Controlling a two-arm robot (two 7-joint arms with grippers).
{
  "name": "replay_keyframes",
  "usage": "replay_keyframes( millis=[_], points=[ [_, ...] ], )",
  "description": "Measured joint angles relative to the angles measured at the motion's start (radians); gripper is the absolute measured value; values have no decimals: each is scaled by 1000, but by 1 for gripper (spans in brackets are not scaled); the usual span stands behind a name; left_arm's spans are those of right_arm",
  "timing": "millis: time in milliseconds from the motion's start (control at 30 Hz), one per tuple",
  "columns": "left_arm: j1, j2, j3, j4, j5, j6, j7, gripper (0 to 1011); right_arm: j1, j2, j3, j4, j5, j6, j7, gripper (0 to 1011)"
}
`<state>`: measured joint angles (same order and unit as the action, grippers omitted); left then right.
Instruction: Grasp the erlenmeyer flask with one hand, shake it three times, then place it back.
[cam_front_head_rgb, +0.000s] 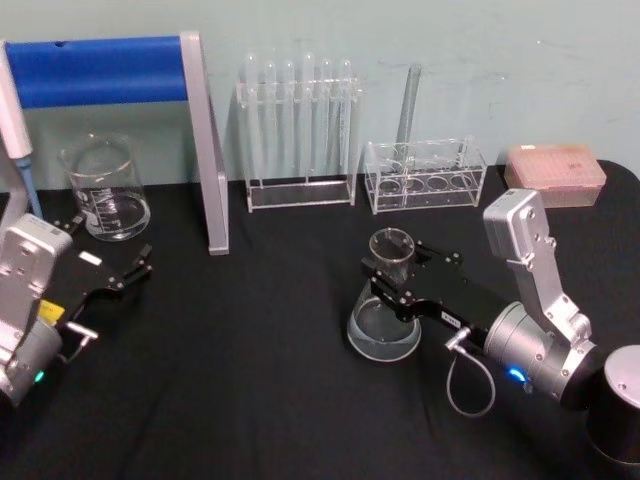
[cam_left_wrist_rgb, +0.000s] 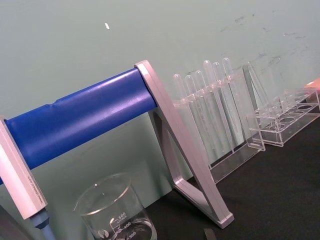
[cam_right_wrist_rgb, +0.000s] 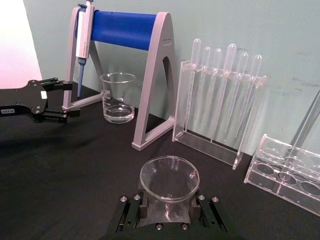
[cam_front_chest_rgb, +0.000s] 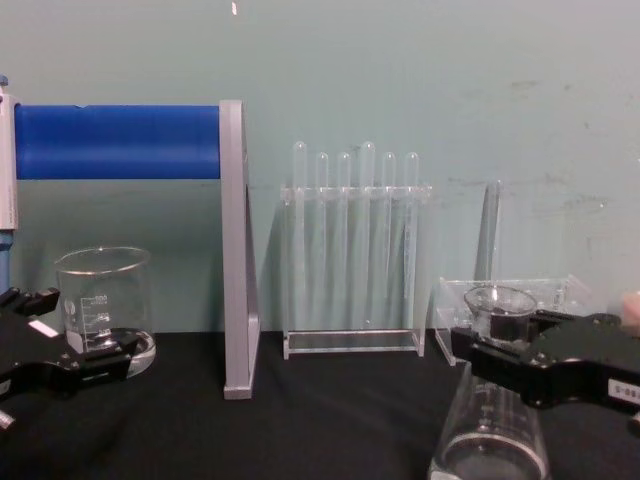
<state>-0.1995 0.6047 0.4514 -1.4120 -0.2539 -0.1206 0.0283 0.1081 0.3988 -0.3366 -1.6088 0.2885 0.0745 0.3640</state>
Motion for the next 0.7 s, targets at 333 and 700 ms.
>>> replay_keyframes(
  millis=[333, 700],
  points=[
    [0, 0, 0, 0, 0, 0, 0, 1001, -3, -2, -4, 4, -4, 4, 1, 457],
    [0, 0, 0, 0, 0, 0, 0, 1001, -8, -2, -6, 5, -8, 9, 1, 457]
  ],
)
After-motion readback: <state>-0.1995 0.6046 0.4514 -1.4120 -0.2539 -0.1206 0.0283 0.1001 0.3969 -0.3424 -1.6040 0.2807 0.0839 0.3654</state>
